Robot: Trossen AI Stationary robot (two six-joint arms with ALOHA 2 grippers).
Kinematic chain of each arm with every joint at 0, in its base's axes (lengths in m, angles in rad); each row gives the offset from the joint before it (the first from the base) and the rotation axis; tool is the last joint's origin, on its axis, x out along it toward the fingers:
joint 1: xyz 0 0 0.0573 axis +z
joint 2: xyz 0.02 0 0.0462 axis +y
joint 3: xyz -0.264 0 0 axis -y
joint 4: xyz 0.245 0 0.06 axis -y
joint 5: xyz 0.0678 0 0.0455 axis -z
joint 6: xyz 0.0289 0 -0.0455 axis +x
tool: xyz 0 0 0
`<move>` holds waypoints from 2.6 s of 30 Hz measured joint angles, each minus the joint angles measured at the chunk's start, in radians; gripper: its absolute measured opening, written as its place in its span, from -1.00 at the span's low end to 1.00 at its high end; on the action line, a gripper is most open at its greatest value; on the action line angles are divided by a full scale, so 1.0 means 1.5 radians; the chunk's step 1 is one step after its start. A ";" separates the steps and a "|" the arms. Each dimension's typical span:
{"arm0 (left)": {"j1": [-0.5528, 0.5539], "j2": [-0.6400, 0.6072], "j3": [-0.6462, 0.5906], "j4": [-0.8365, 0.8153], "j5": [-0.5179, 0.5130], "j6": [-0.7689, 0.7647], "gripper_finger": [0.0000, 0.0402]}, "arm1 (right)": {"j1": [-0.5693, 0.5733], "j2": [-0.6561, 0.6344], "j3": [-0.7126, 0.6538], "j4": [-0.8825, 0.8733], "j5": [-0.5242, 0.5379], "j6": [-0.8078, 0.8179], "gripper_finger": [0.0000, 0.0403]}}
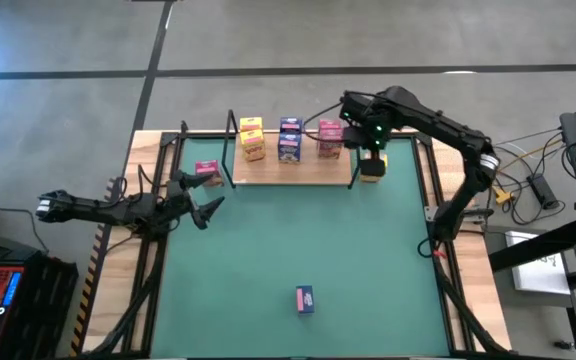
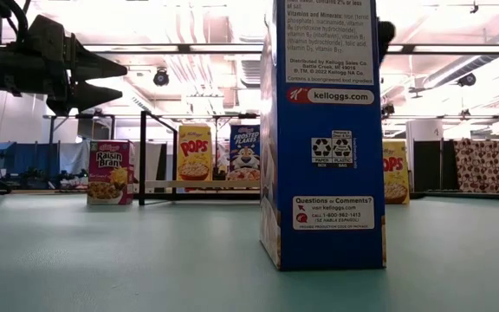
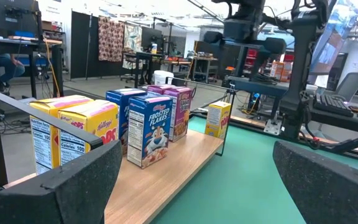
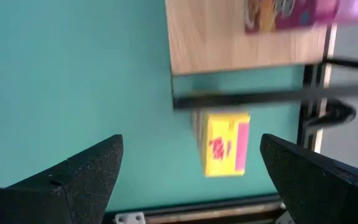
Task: Stack cereal on shelf
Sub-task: Move the yellow cereal box to the front of the shelf
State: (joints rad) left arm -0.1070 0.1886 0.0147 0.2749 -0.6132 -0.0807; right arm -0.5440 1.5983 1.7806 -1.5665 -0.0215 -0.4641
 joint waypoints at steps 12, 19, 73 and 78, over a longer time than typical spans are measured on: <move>0.000 0.000 0.000 0.000 0.000 0.000 0.99 | -0.028 -0.131 -0.253 0.176 0.080 -0.018 0.83; 0.000 0.000 0.000 0.000 0.000 0.000 0.99 | -0.076 -0.123 -0.307 0.202 0.080 -0.071 0.83; 0.000 0.000 0.000 0.000 0.000 0.000 0.99 | -0.153 -0.110 -0.437 0.416 0.020 -0.211 0.69; 0.000 0.000 0.000 0.000 0.000 0.000 0.99 | -0.153 -0.110 -0.438 0.414 0.020 -0.200 0.41</move>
State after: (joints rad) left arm -0.1066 0.1883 0.0147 0.2748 -0.6132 -0.0807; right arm -0.7729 1.4326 1.1236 -0.9448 0.0080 -0.7633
